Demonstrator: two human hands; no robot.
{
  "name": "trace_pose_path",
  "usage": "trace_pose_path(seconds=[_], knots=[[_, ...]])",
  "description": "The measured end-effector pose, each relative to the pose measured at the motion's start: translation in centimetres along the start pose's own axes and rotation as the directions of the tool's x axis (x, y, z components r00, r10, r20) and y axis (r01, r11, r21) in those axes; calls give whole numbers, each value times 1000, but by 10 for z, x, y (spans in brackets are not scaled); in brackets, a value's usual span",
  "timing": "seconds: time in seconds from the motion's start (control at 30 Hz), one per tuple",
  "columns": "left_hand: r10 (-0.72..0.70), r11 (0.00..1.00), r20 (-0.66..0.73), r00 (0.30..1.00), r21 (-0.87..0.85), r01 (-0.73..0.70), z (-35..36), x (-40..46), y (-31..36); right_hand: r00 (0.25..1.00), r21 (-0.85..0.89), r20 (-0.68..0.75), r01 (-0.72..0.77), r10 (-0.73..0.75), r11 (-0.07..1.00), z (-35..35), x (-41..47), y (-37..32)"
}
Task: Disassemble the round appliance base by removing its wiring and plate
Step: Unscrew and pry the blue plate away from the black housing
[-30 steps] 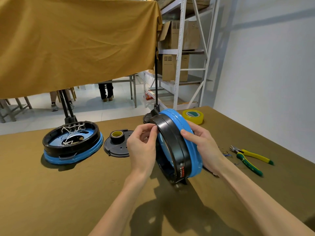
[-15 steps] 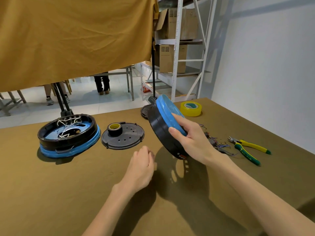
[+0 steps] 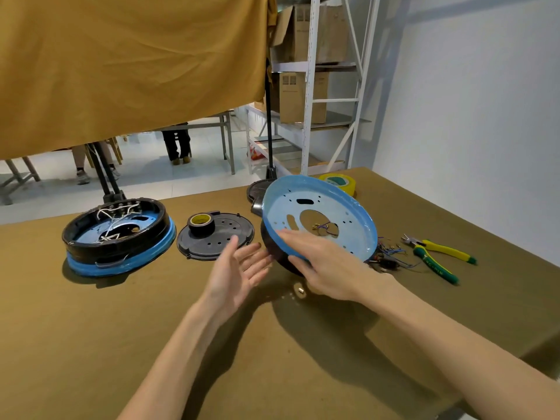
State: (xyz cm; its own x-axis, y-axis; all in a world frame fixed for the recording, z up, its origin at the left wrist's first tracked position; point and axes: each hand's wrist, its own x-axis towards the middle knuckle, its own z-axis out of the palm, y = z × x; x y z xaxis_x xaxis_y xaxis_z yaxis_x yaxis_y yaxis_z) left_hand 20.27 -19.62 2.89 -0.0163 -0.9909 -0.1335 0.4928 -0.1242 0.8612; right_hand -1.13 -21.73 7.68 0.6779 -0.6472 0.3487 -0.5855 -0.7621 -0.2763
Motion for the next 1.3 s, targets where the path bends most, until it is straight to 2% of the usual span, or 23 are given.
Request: trace_pose_path(seconds=[0.03,0.1,0.17,0.23,0.37,0.47,0.57,0.67,0.77,0.87,0.97,1.03,1.1,1.17,1.23,1.27,1.3], knots=[[-41,994,50,998,-98,46,-3,-3,8,999,-35,30,32,-31,999,4,1,-3],[-63,994,98,993,-84,71,-5,-10,18,991,-94,72,117,-110,989,10,5,-12],[-49,999,42,998,-17,50,-6,-14,22,977,-130,104,201,-188,971,13,11,-19],[-13,1000,-17,1000,3,13,-10,-18,20,970,-117,124,224,-210,968,17,15,-23],[13,998,-88,996,70,-7,-22,-25,14,972,-15,164,176,-171,984,29,17,-27],[-20,996,-98,995,79,28,-30,-29,11,971,69,216,93,-106,993,37,15,-28],[-50,995,-118,992,77,59,-36,-29,7,979,205,200,-9,-33,979,41,14,-28],[-19,991,-90,996,127,31,-35,-29,4,990,363,108,-129,96,923,42,14,-29],[148,946,-58,987,300,-124,-27,-29,2,984,369,-110,-89,138,925,42,10,-30],[384,811,-22,923,486,-326,-16,-29,4,951,331,-282,-29,128,943,35,5,-28],[551,630,114,827,594,-501,-2,-27,10,897,375,-408,-5,170,927,25,1,-22],[617,527,215,757,602,-600,9,-26,14,856,514,-423,-42,296,857,17,0,-18],[661,351,333,673,655,-669,17,-22,17,811,704,-347,-106,470,702,11,-1,-17],[656,198,430,620,695,-691,24,-16,18,764,867,-220,-133,607,481,4,-1,-15],[631,80,499,594,719,-690,28,-12,19,726,975,-47,-116,686,188,0,-2,-13],[613,30,529,587,727,-686,29,-10,18,727,990,25,-113,687,83,1,-3,-12],[590,-10,556,585,731,-683,29,-8,17,735,991,78,-130,674,27,2,-6,-10]])
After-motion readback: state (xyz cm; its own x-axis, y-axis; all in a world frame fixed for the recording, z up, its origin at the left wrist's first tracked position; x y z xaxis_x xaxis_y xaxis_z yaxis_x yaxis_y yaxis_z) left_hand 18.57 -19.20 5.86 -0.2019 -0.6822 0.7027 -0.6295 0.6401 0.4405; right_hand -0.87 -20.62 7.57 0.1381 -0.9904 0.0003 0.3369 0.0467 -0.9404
